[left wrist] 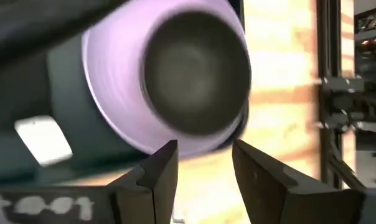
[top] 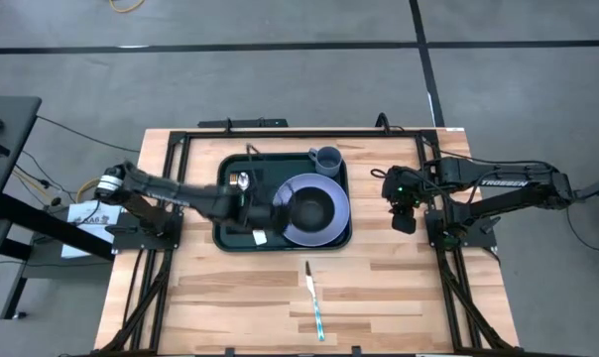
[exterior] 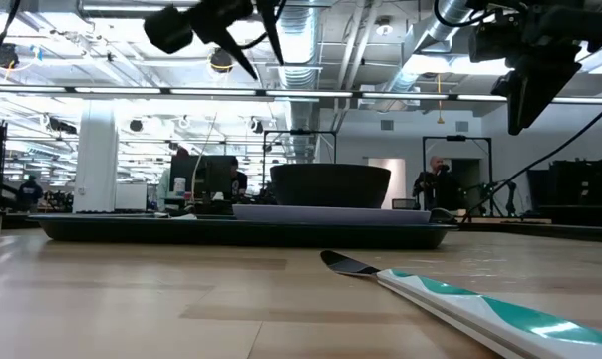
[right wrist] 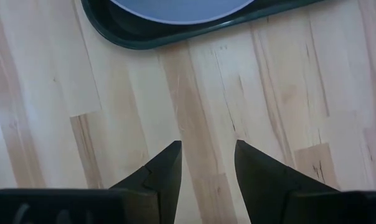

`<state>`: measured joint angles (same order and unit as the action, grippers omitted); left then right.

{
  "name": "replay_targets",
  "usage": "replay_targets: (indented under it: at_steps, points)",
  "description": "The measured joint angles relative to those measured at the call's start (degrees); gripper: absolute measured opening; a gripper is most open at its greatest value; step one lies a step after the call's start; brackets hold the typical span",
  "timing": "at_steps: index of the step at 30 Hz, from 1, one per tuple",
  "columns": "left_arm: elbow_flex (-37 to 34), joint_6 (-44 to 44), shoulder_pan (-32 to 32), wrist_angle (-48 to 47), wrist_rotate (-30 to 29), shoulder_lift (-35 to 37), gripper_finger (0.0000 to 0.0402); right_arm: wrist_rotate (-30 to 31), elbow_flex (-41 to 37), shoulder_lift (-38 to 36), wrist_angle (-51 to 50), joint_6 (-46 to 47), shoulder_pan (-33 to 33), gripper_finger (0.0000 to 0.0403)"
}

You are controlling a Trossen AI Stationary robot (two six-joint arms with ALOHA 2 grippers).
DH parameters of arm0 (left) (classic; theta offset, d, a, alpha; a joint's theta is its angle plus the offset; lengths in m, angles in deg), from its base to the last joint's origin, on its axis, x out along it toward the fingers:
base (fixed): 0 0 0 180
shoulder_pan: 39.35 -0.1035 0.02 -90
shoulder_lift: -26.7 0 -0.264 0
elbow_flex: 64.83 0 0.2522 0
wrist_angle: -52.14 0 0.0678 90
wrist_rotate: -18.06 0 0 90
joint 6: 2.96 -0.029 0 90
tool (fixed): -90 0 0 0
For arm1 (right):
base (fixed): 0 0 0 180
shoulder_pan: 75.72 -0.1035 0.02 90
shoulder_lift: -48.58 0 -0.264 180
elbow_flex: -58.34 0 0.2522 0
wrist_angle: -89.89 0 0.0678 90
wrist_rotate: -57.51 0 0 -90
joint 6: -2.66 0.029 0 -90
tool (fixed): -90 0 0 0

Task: Set up tray
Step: Put the blue knife to the right of the blue spoon on top of the napkin

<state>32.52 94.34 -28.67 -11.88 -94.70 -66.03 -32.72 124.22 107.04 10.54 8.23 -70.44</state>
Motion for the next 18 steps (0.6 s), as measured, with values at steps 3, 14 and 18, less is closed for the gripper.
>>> replay_targets:
  at_steps: [3,14,18]
  points:
    - [-0.1,5.4,4.4,2.8,-0.7,-2.0,0.0132,0.0,0.0,0.0,0.0,-0.5,0.0,0.0138]
    - [-0.1,8.2,8.9,22.9,6.8,-14.1,0.0114,-0.1,0.0,0.0,0.0,-1.1,0.0,0.0138]
    - [1.6,8.3,9.5,23.2,12.5,-17.4,0.0115,-0.5,0.0,0.0,0.0,-1.1,0.0,0.0138]
